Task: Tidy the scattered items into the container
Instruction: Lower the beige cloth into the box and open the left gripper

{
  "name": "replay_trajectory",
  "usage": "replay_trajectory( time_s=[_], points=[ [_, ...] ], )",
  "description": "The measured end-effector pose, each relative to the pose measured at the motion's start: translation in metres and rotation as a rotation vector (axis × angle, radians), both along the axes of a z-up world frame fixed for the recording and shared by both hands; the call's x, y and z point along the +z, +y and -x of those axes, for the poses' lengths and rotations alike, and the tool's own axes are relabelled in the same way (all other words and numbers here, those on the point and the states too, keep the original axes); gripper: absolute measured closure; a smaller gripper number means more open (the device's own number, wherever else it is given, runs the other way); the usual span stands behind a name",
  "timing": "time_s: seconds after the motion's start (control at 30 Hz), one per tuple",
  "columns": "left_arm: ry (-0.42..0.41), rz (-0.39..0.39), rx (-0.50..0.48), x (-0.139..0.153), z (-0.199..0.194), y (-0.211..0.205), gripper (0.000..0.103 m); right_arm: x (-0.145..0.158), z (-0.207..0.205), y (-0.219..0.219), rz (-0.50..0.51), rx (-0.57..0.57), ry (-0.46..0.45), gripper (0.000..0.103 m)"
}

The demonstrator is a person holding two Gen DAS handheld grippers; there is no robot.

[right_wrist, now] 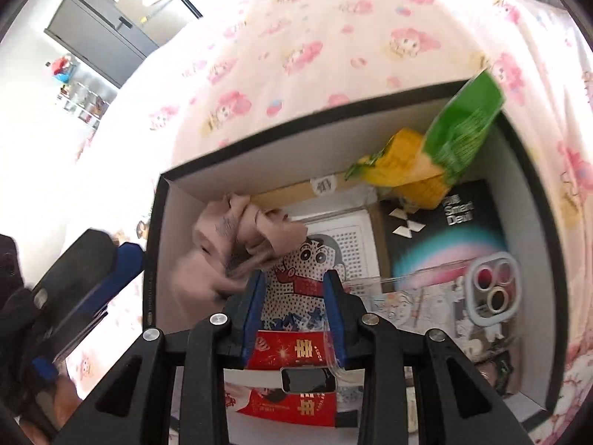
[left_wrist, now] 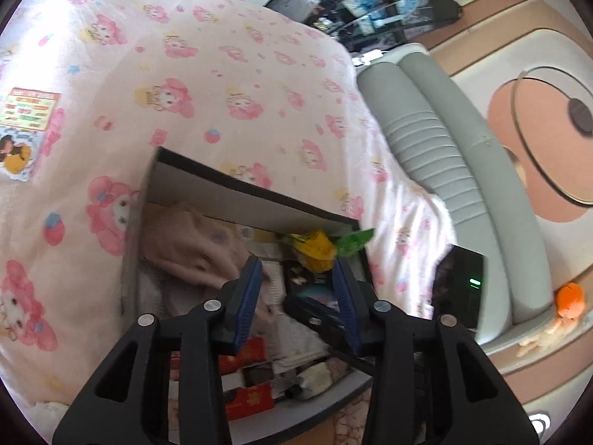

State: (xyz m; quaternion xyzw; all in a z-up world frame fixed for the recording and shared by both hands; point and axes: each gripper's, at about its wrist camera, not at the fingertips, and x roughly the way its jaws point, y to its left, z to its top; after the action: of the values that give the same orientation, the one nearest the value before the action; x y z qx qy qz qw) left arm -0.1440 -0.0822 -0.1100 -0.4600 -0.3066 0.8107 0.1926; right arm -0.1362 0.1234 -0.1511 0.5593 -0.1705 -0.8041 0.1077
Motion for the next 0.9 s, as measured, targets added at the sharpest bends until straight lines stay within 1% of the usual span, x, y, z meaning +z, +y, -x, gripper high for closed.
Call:
replay_trajectory(
  time_s=[0.07, 0.1, 0.17, 0.27, 0.3, 0.33, 0.4, 0.43, 0.47, 0.5, 0.6, 0.67, 0.7, 0.77, 0.8, 0.87, 0.9],
  points=[
    [-0.029, 0.047, 0.012, -0.005, 0.001, 0.001, 0.063, 0.004, -0.006, 0.001, 0.006, 0.005, 0.004, 0.075],
    [-0.039, 0.054, -0.001, -0.007, 0.002, 0.004, 0.063, 0.001, -0.002, 0.000, 0.018, 0.010, -0.007, 0.075],
    [-0.065, 0.077, -0.047, -0.012, 0.003, 0.014, 0.064, -0.004, -0.003, -0.005, 0.043, 0.023, -0.040, 0.075],
    [-0.122, 0.164, -0.116, -0.024, 0.005, 0.033, 0.068, -0.006, -0.013, -0.007, 0.028, 0.018, -0.066, 0.075],
    [-0.151, 0.175, -0.145, -0.030, 0.006, 0.038, 0.068, -0.005, -0.015, -0.006, 0.006, 0.015, -0.064, 0.075],
    [-0.181, 0.180, -0.173, -0.037, 0.007, 0.042, 0.068, -0.003, -0.017, -0.005, -0.042, 0.010, -0.052, 0.075],
    [-0.226, 0.190, -0.195, -0.049, 0.009, 0.047, 0.067, 0.006, -0.022, -0.005, -0.166, 0.011, -0.014, 0.074],
    [-0.243, 0.216, -0.193, -0.054, 0.009, 0.049, 0.067, 0.007, -0.024, -0.006, -0.229, 0.020, -0.003, 0.074],
    [-0.259, 0.253, -0.183, -0.058, 0.011, 0.050, 0.067, 0.008, -0.024, -0.005, -0.239, 0.023, 0.004, 0.074],
    [-0.271, 0.276, -0.170, -0.061, 0.012, 0.049, 0.068, 0.008, -0.025, -0.002, -0.225, 0.024, 0.006, 0.074],
    [-0.295, 0.287, -0.167, -0.068, 0.019, 0.052, 0.069, 0.007, -0.024, 0.000, -0.191, 0.028, -0.013, 0.074],
    [-0.313, 0.337, -0.144, -0.072, 0.033, 0.056, 0.069, 0.007, -0.025, -0.001, -0.173, 0.049, -0.017, 0.074],
    [-0.316, 0.347, -0.126, -0.074, 0.040, 0.056, 0.069, 0.006, -0.025, -0.002, -0.161, 0.057, -0.021, 0.074],
    [-0.312, 0.321, -0.098, -0.075, 0.048, 0.052, 0.069, 0.006, -0.018, -0.012, -0.136, 0.074, -0.032, 0.074],
    [-0.298, 0.294, -0.089, -0.073, 0.048, 0.048, 0.069, -0.001, -0.016, -0.017, -0.129, 0.087, -0.036, 0.074],
    [-0.257, 0.245, -0.069, -0.064, 0.043, 0.040, 0.069, -0.002, -0.017, -0.023, -0.108, 0.124, -0.045, 0.074],
    [-0.222, 0.219, -0.058, -0.055, 0.038, 0.035, 0.069, -0.003, -0.017, -0.026, -0.093, 0.144, -0.051, 0.074]
  ],
)
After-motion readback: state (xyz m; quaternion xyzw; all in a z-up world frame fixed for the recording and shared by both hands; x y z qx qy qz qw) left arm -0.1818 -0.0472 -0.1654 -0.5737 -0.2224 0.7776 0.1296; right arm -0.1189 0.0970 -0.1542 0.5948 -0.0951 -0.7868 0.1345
